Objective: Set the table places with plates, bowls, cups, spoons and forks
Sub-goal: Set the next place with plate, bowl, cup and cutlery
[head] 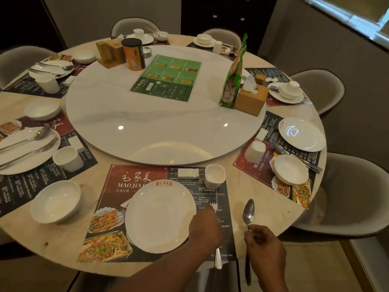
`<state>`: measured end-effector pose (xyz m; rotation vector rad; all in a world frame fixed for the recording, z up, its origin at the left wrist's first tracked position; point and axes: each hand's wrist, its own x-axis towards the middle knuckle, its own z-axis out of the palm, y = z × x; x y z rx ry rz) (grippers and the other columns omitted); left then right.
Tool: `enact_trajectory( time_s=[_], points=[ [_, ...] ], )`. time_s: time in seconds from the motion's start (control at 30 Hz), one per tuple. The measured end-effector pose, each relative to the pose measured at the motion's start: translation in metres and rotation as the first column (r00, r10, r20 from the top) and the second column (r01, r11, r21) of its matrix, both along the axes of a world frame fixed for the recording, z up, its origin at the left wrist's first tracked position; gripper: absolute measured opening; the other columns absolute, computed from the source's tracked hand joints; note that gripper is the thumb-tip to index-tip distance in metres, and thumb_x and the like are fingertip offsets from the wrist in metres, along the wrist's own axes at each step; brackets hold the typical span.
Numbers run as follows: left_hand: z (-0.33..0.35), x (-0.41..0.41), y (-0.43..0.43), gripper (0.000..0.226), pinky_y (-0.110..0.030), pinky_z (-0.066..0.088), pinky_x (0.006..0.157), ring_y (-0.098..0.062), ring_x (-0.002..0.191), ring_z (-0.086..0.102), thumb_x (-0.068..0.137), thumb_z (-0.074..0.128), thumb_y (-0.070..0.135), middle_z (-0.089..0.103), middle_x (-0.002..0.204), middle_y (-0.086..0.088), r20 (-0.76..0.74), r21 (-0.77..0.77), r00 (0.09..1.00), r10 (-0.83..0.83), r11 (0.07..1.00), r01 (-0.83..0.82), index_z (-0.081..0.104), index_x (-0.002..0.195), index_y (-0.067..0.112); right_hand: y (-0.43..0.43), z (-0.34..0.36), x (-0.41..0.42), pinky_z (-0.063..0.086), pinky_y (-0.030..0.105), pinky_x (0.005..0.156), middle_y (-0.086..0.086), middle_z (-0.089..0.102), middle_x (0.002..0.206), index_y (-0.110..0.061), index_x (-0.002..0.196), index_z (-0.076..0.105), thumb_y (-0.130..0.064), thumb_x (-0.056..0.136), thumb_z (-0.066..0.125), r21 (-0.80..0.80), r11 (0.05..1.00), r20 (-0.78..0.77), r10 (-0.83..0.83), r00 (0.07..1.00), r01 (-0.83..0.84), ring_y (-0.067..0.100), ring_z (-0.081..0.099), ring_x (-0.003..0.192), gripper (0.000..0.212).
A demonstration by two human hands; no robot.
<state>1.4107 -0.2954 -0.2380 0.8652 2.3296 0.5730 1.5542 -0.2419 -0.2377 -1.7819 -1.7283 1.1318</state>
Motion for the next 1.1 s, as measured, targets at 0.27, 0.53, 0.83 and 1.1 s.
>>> enact_trajectory(
  time_s=[0.27, 0.53, 0.83, 1.1],
  points=[
    [-0.002, 0.001, -0.008, 0.029, -0.029, 0.056, 0.081, -0.022, 0.097, 0.068, 0.076, 0.071, 0.018, 0.07, 0.105, -0.002, 0.026, 0.022, 0.999, 0.023, 0.999, -0.024, 0.065, 0.105, 0.015, 0.002, 0.015, -0.012, 0.042, 0.02, 0.06, -0.009, 0.068, 0.077, -0.025, 0.088, 0.071, -0.015, 0.083, 0.075, -0.013, 1.0, -0.031, 0.015, 0.999, -0.016, 0.003, 0.061, 0.075, 0.011],
    [0.012, -0.012, -0.038, 0.011, -0.021, 0.054, 0.065, -0.012, 0.076, 0.067, 0.081, 0.068, 0.024, 0.073, 0.088, 0.002, 0.094, 0.143, 0.99, 0.105, 0.983, -0.118, 0.072, 0.088, 0.017, -0.009, 0.032, -0.038, 0.055, 0.032, 0.068, -0.014, 0.069, 0.076, -0.031, 0.085, 0.07, -0.02, 0.081, 0.077, 0.003, 0.998, -0.03, 0.068, 0.997, -0.068, 0.004, 0.063, 0.074, 0.014],
    [0.032, -0.13, -0.146, 0.01, -0.019, 0.048, 0.061, 0.0, 0.067, 0.062, 0.08, 0.076, 0.023, 0.067, 0.074, 0.012, 0.045, 0.222, 0.911, 0.41, 0.885, -0.409, 0.069, 0.088, 0.023, -0.08, 0.02, -0.155, 0.051, 0.018, 0.063, -0.011, 0.068, 0.071, -0.027, 0.089, 0.073, -0.016, 0.08, 0.073, -0.019, 0.876, 0.021, 0.482, 0.876, -0.481, 0.003, 0.065, 0.068, 0.014],
    [0.024, -0.162, -0.189, 0.004, -0.025, 0.051, 0.063, -0.004, 0.068, 0.064, 0.081, 0.073, 0.031, 0.07, 0.071, 0.012, 0.06, 0.199, 0.904, 0.424, 0.882, -0.427, 0.07, 0.079, 0.029, -0.116, 0.006, -0.206, 0.051, 0.024, 0.077, -0.007, 0.071, 0.088, -0.025, 0.105, 0.073, -0.023, 0.082, 0.065, 0.003, 0.869, 0.157, 0.488, 0.859, -0.494, 0.011, 0.064, 0.082, 0.024]
  ],
)
